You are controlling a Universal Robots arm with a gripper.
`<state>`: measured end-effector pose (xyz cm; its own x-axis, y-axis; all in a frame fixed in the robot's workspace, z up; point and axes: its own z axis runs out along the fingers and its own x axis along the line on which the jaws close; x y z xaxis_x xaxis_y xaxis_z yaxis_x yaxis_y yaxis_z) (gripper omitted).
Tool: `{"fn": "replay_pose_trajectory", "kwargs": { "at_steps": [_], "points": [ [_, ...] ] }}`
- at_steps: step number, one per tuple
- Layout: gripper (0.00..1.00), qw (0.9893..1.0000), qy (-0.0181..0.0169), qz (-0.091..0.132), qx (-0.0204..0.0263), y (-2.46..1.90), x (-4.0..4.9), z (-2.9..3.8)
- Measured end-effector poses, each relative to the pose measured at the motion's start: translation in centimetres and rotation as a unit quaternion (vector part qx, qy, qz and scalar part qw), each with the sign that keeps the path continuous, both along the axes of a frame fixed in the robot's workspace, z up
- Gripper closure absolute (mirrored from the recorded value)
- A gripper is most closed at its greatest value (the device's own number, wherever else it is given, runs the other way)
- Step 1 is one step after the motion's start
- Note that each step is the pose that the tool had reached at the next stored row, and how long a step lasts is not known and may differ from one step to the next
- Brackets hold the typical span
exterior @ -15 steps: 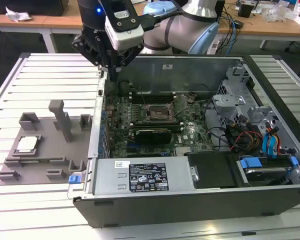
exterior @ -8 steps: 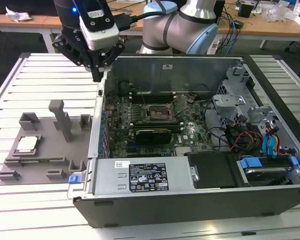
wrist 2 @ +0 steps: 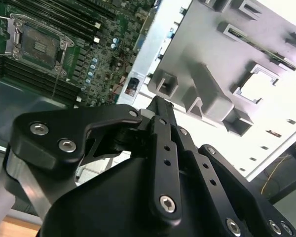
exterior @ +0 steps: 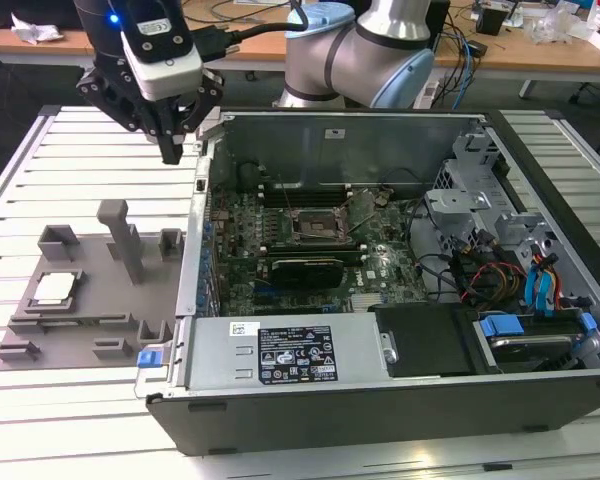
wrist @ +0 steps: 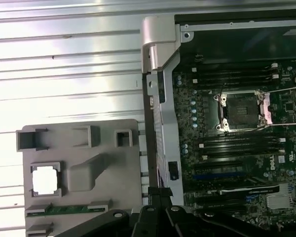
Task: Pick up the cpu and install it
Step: 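Reach for the cpu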
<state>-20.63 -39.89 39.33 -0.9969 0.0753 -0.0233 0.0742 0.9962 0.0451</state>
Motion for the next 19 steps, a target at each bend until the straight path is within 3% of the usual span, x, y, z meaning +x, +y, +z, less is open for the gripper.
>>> {"fn": "replay_pose_trajectory", "kwargs": {
  "at_steps": [8, 12, 16, 19],
  "points": [
    [0.89, 1.0000, 0.0000, 0.000, 0.0000, 0.00, -2.24, 0.00],
    [0.89, 1.0000, 0.0000, 0.000, 0.0000, 0.00, -3.78, 0.00],
    [0.89, 1.0000, 0.0000, 0.000, 0.0000, 0.00, -4.44, 0.00],
    [0.89, 1.0000, -0.0001, 0.000, 0.0000, 0.00, -5.65, -0.01]
  ]
}}
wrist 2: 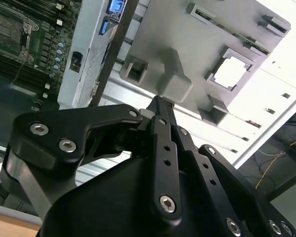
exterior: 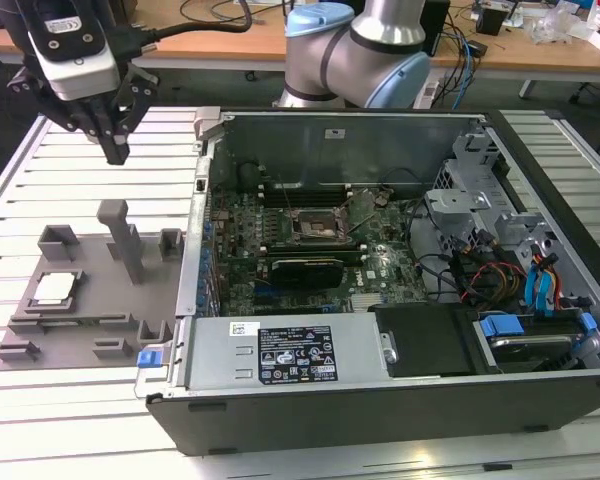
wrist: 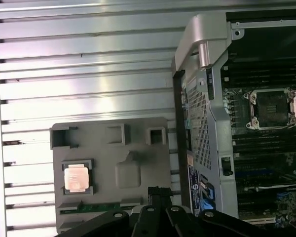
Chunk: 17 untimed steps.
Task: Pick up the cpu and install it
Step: 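Reach for the cpu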
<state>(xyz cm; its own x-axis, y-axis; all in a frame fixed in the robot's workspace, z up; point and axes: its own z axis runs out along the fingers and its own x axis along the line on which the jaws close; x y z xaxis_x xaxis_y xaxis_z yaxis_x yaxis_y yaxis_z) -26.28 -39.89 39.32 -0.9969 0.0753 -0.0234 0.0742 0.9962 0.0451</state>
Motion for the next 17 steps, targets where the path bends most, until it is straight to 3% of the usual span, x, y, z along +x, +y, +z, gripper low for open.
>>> {"fn": "replay_pose_trajectory", "kwargs": {
  "at_steps": [7, 17],
  "points": [
    [0.89, 1.0000, 0.0001, 0.000, 0.0000, 0.00, -2.10, 0.01],
    [0.89, 1.0000, 0.0000, 0.000, 0.0000, 0.00, -3.90, 0.00]
  ]
}}
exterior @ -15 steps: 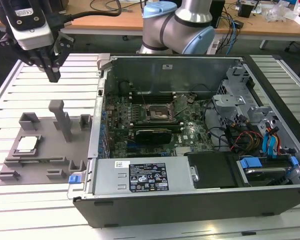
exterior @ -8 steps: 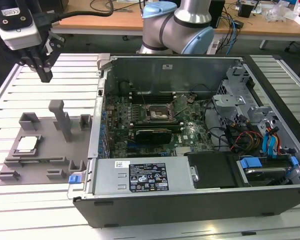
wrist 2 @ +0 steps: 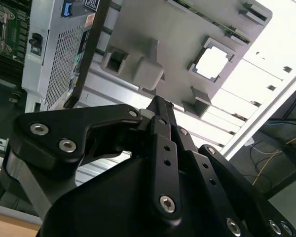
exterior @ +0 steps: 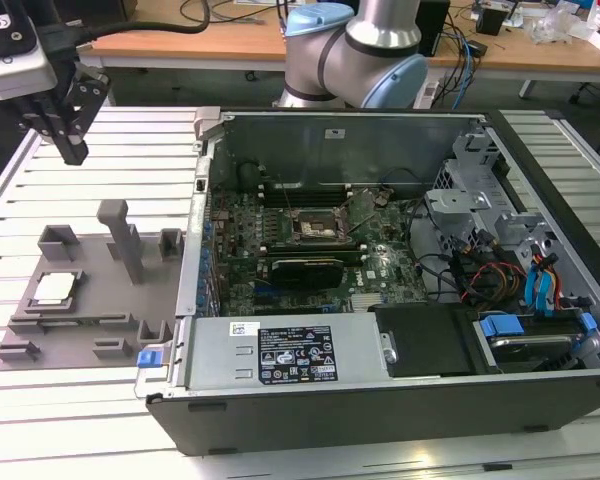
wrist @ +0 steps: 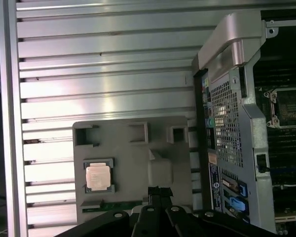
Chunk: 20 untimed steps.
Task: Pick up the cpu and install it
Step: 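Reach for the cpu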
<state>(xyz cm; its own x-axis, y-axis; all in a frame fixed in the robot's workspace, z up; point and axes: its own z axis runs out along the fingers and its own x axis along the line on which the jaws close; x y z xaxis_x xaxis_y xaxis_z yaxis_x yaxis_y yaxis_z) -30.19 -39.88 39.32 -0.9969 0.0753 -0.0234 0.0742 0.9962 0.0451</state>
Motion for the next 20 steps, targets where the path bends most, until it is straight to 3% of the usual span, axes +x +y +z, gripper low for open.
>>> {"fn": "replay_pose_trajectory", "kwargs": {
  "at_steps": [13, 17, 19, 20],
  "points": [
    [0.89, 1.0000, 0.0000, 0.000, 0.0000, 0.00, -2.56, 0.00],
    [0.89, 1.0000, 0.0000, 0.000, 0.0000, 0.00, -3.78, 0.00],
    [0.89, 1.0000, 0.0001, 0.000, 0.0000, 0.00, -5.11, 0.00],
    [0.89, 1.0000, 0.0001, 0.000, 0.0000, 0.00, -5.36, 0.00]
  ]
}}
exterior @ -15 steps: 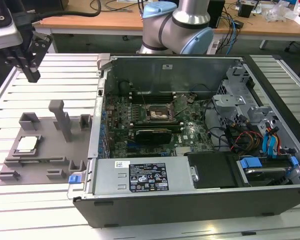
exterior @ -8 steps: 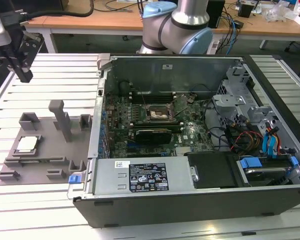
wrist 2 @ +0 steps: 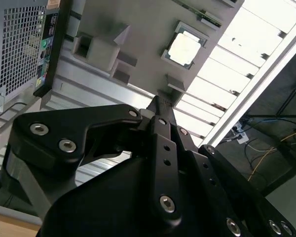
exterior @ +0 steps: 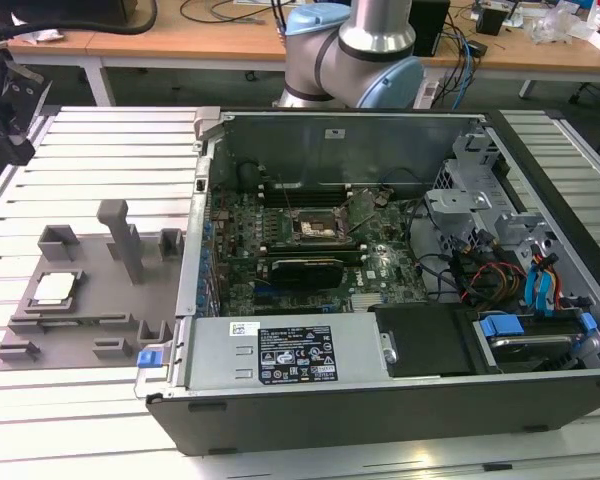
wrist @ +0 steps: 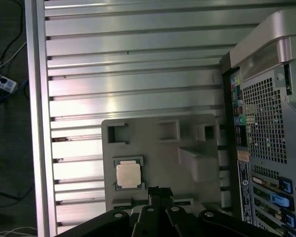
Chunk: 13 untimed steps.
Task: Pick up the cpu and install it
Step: 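Reach for the cpu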
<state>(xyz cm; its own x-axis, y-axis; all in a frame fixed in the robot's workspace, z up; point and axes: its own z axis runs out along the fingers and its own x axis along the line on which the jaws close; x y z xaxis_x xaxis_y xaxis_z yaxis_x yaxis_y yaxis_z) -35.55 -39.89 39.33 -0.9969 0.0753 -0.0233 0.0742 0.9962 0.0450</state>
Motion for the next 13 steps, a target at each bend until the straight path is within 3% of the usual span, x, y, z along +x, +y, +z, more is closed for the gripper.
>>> {"fn": "replay_pose_trajectory", "kwargs": {
  "at_steps": [13],
  "points": [
    [0.89, 1.0000, 0.0000, 0.000, 0.0000, -0.03, -1.99, -0.05]
  ]
}}
